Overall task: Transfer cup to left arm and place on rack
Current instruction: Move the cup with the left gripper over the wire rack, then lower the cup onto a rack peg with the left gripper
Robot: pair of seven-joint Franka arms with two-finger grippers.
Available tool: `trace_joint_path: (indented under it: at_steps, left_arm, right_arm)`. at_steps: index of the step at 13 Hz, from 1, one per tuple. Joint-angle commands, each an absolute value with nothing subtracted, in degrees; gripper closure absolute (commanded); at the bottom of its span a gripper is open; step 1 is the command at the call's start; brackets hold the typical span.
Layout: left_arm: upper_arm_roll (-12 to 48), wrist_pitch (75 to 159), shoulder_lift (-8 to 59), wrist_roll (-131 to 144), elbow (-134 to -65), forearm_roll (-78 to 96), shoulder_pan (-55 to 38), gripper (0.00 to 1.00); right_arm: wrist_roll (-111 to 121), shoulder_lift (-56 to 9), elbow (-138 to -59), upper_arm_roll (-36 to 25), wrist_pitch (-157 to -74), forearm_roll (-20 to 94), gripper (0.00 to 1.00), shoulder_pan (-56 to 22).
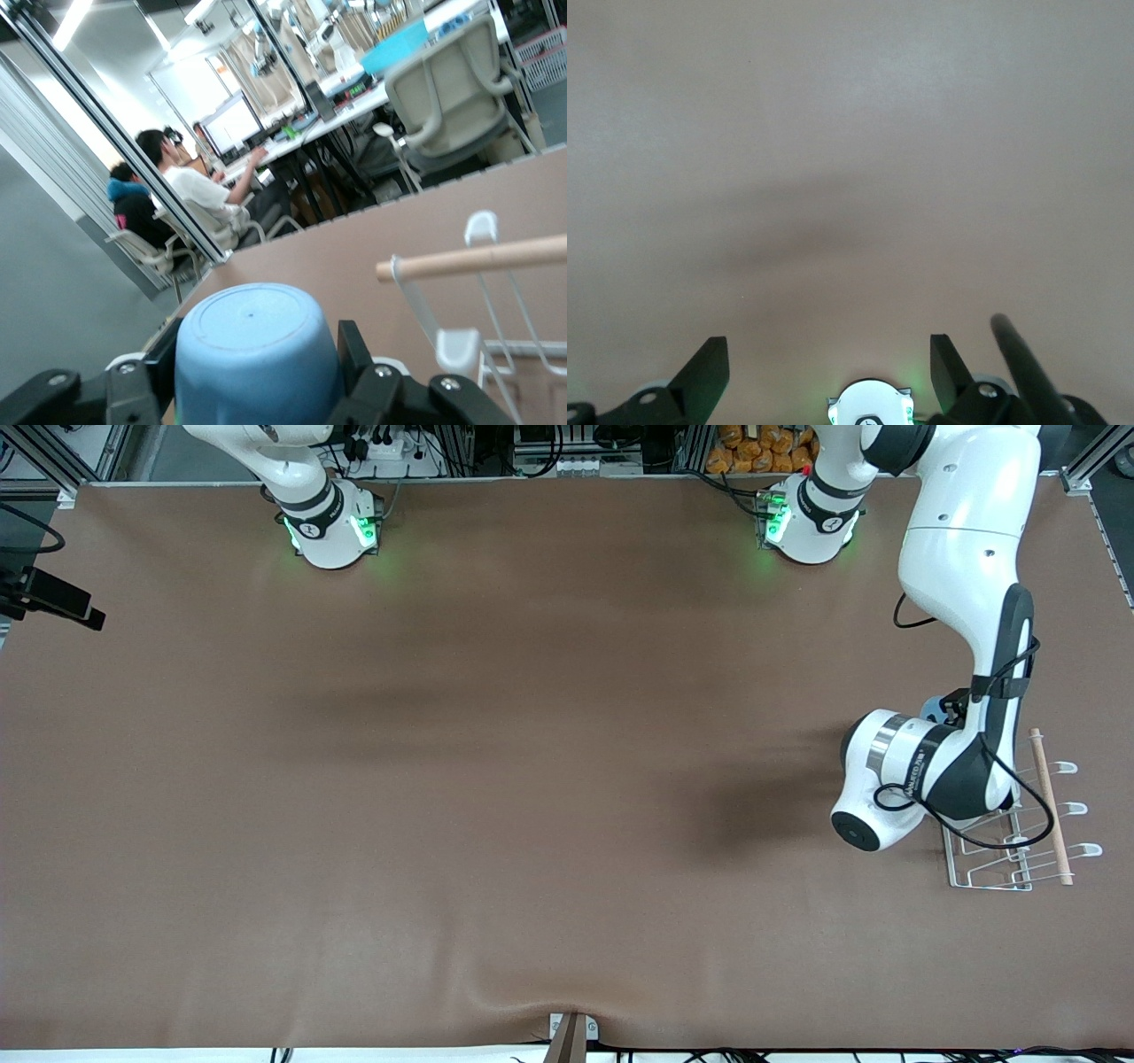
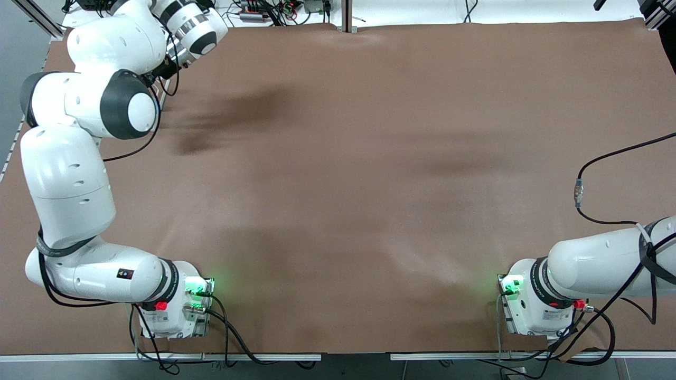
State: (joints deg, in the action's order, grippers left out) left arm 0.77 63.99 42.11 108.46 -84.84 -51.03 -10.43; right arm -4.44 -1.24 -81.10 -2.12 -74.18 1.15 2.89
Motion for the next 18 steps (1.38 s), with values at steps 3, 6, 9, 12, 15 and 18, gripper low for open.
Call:
trace_joint_path:
  at_steps: [3,6,9,12,15,18]
  left_arm:
    - [0.35,61.26,41.48,106.96,-86.57,-58.43,-9.24,1.0]
    - [0.26,61.0,41.22,105.03,-86.05,-63.97,-7.65,1.0]
    - [-1.05,61.0,41.39,105.46,-85.78,-64.95,-8.0,1.0]
    - [-1.06,61.08,42.19,105.91,-85.17,-66.96,-8.35,1.0]
    - [-0.97,61.52,43.67,108.62,-83.51,-68.12,-8.09,1.0]
    - [-0.79,63.36,44.74,111.69,-81.13,-68.12,-8.35,1.0]
  right_arm:
    - [-7.57,1.41,-83.94,-3.16,-74.53,1.41,0.0,1.58]
    - [-2.47,1.32,-84.02,-3.25,-74.79,0.8,0.0,3.42]
    - [-2.55,1.06,-84.02,-3.25,-74.97,-0.35,0.0,3.43]
    - [-3.25,0.53,-83.67,-3.25,-74.97,-0.18,0.0,3.6]
    - [-3.25,0.09,-83.41,-3.25,-75.23,0.35,0.0,3.6]
    - [-3.34,0.09,-82.71,-3.25,-75.76,0.26,0.0,3.6]
